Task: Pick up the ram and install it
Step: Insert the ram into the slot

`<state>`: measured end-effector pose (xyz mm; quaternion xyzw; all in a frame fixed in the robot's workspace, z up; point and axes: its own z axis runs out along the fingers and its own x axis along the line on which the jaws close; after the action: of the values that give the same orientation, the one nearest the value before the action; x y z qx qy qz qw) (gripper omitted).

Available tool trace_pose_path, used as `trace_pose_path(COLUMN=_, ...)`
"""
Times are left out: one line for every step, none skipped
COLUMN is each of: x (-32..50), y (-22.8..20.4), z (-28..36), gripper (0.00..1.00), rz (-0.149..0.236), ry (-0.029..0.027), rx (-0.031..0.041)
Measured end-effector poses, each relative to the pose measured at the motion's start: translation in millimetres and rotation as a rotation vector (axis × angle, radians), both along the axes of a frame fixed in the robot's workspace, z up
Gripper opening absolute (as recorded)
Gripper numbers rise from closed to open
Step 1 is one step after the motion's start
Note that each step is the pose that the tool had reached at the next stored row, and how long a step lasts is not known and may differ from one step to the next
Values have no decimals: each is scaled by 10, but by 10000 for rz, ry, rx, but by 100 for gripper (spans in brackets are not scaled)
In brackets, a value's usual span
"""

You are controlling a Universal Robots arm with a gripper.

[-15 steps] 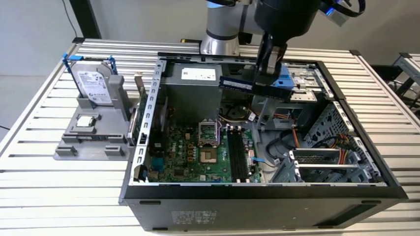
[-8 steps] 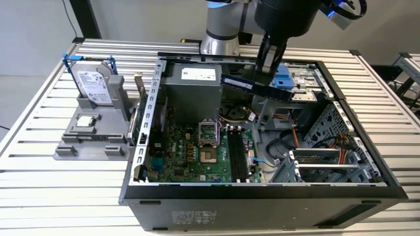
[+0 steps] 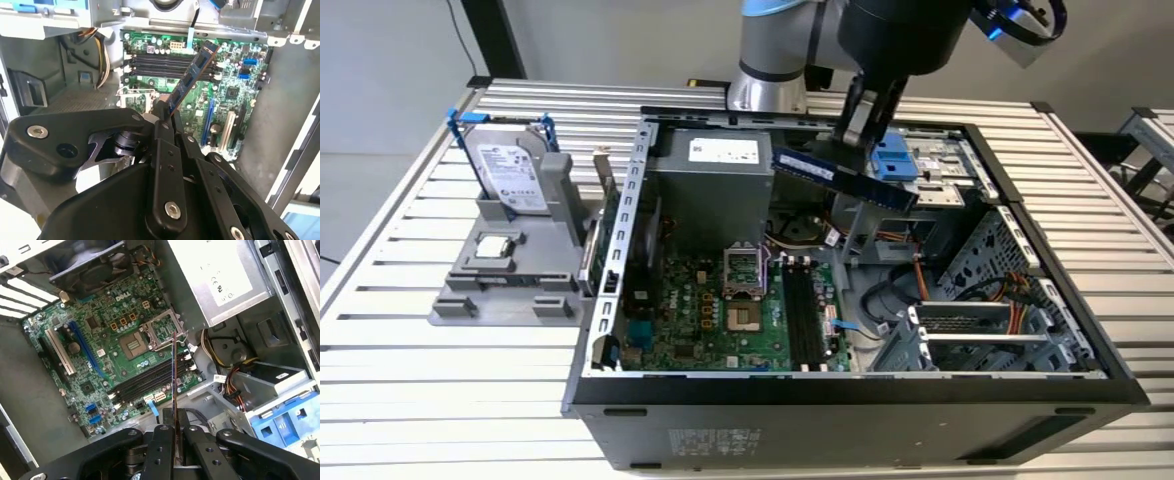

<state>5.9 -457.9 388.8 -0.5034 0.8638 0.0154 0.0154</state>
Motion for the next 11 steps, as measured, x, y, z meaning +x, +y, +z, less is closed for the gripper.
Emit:
trace_pose_path(x=0, y=0, z=0, gripper=0, rz=-146, ry=0, rx=0)
trace_pose_path(x=0, y=0, z=0, gripper=0, rz=-289, ry=0, rx=1)
trace_pose_path(x=0, y=0, z=-1, gripper=0, rz=-433, ry=-1, rx=1)
trace_pose_path(x=0, y=0, z=-1, gripper=0, rz=-575, ry=-1, rx=2)
trace_pose_path(x=0, y=0, z=0, gripper=0, rz=-715, ry=-1, rx=1)
trace_pose_path(x=0, y=0, z=0, gripper=0, rz=-844, ry=0, rx=1)
trace_pose_path(x=0, y=0, z=-1, gripper=0, rz=-986, ry=-1, rx=2)
trace_pose_path(x=0, y=0, z=-1, gripper=0, rz=-1101, ry=-1, rx=2)
trace_pose_path(x=0, y=0, z=0, gripper=0, rz=-1220, ry=0, rx=1)
trace_pose_path(x=0, y=0, z=0, gripper=0, rz=-1331, ry=0, rx=1)
trace_pose_path(x=0, y=0, z=0, gripper=0, rz=-1432, ry=-1, rx=1)
